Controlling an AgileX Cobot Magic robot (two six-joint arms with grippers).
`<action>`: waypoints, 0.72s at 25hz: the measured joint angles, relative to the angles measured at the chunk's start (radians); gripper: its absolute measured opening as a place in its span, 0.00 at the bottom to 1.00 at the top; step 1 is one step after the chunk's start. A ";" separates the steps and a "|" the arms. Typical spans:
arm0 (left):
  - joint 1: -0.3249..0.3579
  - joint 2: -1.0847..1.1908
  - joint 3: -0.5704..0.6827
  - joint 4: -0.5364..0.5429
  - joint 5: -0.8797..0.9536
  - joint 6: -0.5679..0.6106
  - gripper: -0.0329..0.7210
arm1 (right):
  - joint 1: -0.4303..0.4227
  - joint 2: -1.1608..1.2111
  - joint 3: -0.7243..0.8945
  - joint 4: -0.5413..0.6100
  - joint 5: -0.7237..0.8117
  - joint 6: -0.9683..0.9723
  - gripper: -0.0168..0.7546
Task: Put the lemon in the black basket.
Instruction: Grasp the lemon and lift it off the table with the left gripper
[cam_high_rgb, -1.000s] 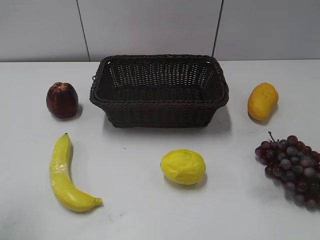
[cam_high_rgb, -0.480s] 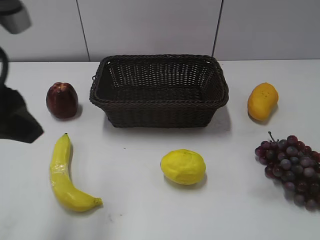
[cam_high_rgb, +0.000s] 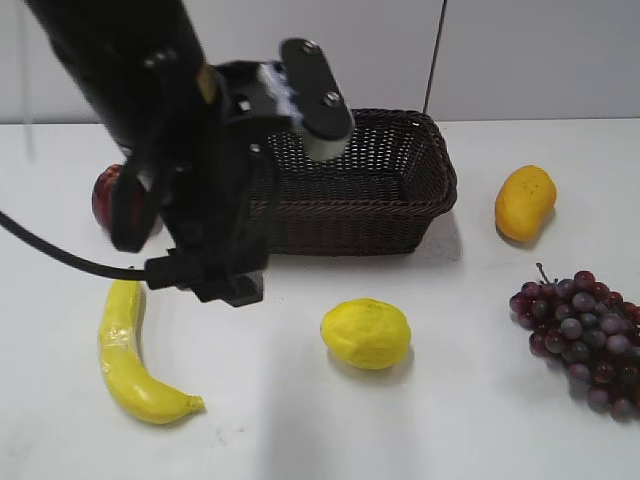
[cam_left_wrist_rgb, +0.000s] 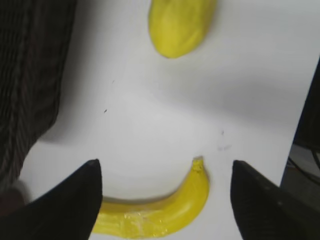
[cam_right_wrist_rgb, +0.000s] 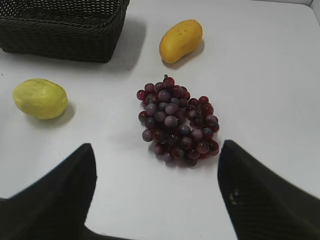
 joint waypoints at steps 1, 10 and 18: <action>-0.008 0.029 -0.017 -0.005 0.001 0.036 0.83 | 0.000 0.000 0.000 0.000 0.000 0.000 0.76; -0.034 0.194 -0.120 -0.070 -0.037 0.261 0.83 | 0.000 0.000 0.000 0.000 0.000 0.000 0.76; -0.040 0.298 -0.165 -0.148 -0.117 0.341 0.83 | 0.000 0.000 0.000 0.000 0.000 0.000 0.76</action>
